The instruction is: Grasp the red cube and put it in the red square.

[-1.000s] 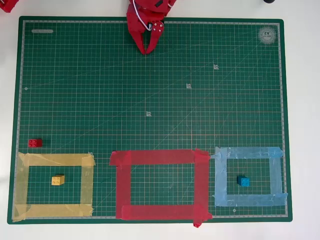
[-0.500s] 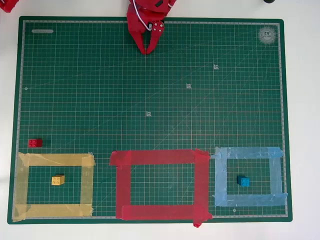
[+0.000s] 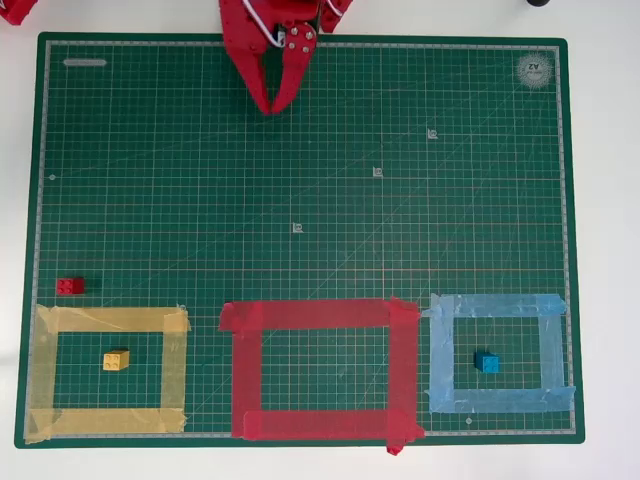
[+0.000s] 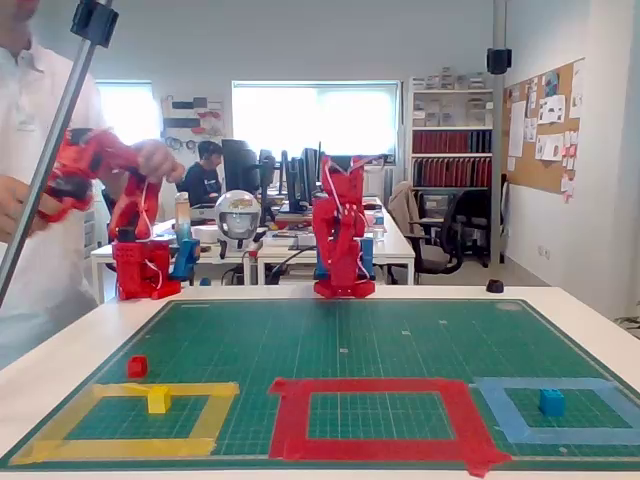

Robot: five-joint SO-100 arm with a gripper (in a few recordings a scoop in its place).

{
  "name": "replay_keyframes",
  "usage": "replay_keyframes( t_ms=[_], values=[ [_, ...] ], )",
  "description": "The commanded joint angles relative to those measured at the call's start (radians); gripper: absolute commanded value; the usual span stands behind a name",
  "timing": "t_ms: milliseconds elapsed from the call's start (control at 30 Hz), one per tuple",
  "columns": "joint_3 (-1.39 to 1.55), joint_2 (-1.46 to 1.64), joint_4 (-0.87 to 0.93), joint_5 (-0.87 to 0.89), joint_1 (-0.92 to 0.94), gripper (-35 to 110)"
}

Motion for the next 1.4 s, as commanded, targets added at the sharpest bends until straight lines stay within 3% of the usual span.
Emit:
replay_keyframes(
  t_ms=[0, 333, 467, 600, 700, 800, 967, 1067, 1367],
  values=[
    [-0.515, -0.410, -0.092, -0.009, 0.114, -1],
    [-1.523, -1.376, -0.158, -0.008, 0.336, -1],
    [-1.637, -1.605, -0.396, -0.008, 0.394, -1],
    [-1.494, -1.651, -0.721, -0.008, 0.431, -1],
    [-1.181, -1.531, -1.034, -0.008, 0.442, -1],
    [-1.012, -1.427, -1.112, 0.014, 0.443, -1],
    [-0.676, -1.279, -1.387, 0.037, 0.442, -1],
    [-0.569, -1.213, -1.430, 0.038, 0.445, -1],
    [-0.293, -1.201, -1.781, 0.052, 0.495, 4]
  ],
)
